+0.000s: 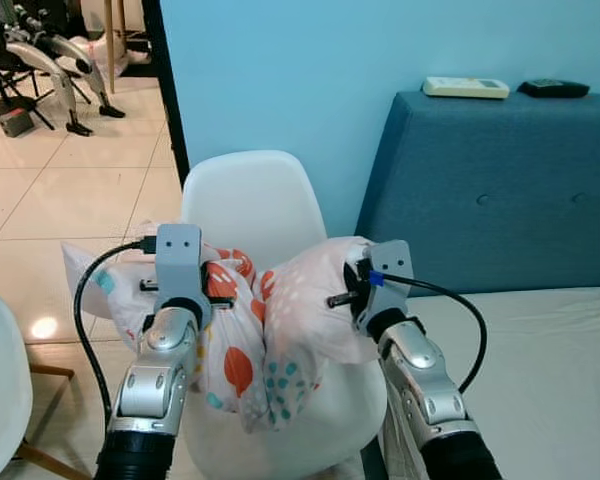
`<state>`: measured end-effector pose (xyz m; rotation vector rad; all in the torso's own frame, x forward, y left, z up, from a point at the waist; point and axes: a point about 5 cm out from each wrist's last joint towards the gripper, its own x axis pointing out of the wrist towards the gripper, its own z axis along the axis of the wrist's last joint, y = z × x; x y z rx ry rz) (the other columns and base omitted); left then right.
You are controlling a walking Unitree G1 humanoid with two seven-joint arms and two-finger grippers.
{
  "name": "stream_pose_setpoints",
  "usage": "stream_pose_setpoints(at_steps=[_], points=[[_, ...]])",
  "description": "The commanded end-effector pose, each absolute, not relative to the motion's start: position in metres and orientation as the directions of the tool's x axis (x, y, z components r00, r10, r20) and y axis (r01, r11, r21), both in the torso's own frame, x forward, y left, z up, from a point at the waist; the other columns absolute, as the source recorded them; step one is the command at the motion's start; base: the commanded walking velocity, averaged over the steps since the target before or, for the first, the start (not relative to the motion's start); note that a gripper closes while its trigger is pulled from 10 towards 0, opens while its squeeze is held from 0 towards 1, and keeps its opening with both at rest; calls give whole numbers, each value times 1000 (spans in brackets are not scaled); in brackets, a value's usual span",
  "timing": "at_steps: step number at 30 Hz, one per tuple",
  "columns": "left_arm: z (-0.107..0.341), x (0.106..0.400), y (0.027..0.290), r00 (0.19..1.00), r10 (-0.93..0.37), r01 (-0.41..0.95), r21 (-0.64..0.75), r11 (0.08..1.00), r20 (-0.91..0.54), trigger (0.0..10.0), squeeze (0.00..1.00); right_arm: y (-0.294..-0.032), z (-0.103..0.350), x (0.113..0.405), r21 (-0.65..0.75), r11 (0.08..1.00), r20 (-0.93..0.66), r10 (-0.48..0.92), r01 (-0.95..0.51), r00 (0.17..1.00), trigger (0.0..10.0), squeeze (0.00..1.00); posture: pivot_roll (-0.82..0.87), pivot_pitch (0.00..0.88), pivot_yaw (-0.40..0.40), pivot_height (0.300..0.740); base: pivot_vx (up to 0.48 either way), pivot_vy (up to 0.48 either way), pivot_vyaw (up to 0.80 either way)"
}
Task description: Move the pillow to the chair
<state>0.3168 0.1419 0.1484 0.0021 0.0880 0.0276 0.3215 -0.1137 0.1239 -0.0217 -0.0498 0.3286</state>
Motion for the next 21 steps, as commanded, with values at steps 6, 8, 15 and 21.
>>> stream_pose_setpoints(at_steps=[6, 8, 15, 21], points=[[153, 319, 144, 995, 61, -64, -31, 997, -77, 10000, 0, -107, 125, 319, -22, 931, 51, 366, -365, 929, 10000, 0, 49, 96, -23, 730, 0, 0, 0], [153, 319, 146, 995, 66, -69, -30, 997, -77, 10000, 0, -105, 124, 319, -26, 925, 35, 381, -380, 924, 10000, 0, 50, 98, -26, 730, 0, 0, 0], [152, 319, 150, 993, 90, -93, -29, 995, -82, 10000, 0, -102, 124, 319, -27, 921, 38, 389, -389, 920, 10000, 0, 49, 97, -27, 730, 0, 0, 0], [151, 320, 152, 990, 93, -97, -30, 995, -106, 10000, 0, -102, 124, 319, -30, 920, 37, 391, -390, 919, 10000, 0, 51, 99, -26, 730, 0, 0, 0]])
